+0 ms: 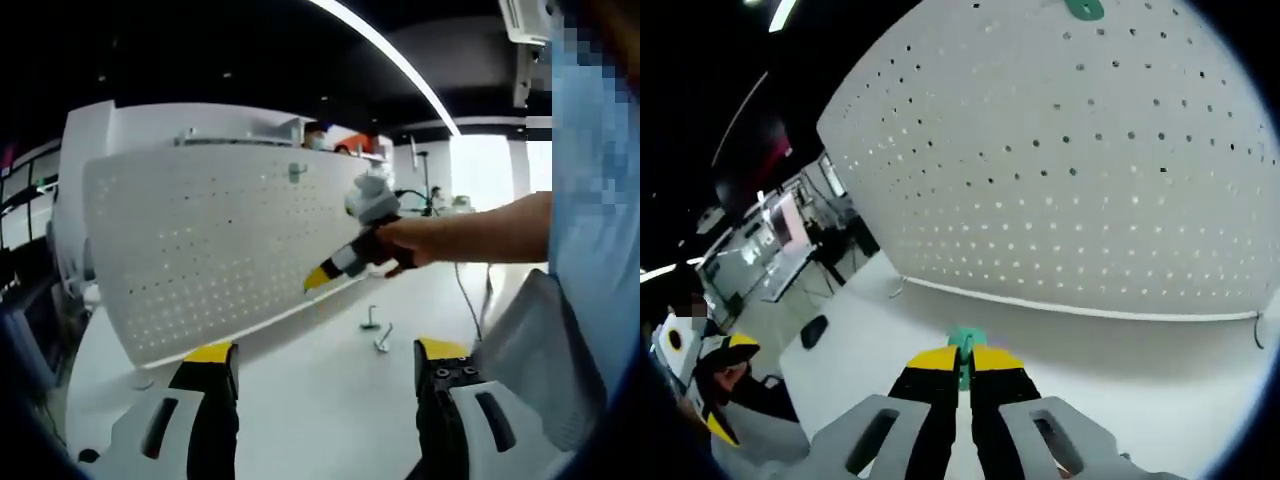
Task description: Insert the hook assembly into the mounting plate slot until the hook locks in place.
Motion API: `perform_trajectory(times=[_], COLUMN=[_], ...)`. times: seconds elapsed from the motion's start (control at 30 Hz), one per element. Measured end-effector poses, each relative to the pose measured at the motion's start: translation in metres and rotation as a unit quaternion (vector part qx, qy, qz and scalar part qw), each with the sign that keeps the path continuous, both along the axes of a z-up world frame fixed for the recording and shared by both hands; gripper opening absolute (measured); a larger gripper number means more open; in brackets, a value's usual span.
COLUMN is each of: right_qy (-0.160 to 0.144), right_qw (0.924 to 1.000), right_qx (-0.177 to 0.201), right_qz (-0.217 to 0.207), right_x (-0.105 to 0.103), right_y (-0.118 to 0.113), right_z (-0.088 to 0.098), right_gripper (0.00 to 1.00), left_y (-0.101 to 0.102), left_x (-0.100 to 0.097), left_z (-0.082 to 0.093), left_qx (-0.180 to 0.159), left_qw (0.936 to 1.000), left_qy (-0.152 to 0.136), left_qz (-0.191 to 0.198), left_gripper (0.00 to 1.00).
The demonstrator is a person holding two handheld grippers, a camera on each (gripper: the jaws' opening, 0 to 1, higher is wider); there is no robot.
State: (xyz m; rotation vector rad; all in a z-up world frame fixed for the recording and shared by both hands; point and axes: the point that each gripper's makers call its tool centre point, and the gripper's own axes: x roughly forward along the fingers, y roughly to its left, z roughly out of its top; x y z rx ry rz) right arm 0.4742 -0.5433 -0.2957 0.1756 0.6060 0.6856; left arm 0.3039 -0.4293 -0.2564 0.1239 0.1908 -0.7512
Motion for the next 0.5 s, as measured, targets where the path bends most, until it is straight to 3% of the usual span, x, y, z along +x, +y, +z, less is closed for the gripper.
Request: perform_trajectory(times=[0.23,0.5], right_qy=[-0.048,-0.088], right_qw=[0.9987,0.9958], right_qx=[0.012,0.018], right_qz=[-0.013,-0.019], right_x=[-0.001,-0.009], right_y=[-0.009,-0.014], right_z=[0.035,0.061], right_gripper=[0.01,0.01], left_y=[0.000,0.001], left_x=[0.000,0.000], left_z=[0.003,0.005], left_qx=[-0.004,-0.007], left_qw=[1.0000,0.9999], left_qy=[-0.003,-0.008], left_qz=[0.000,0.000], left_gripper=[0.73,0.73])
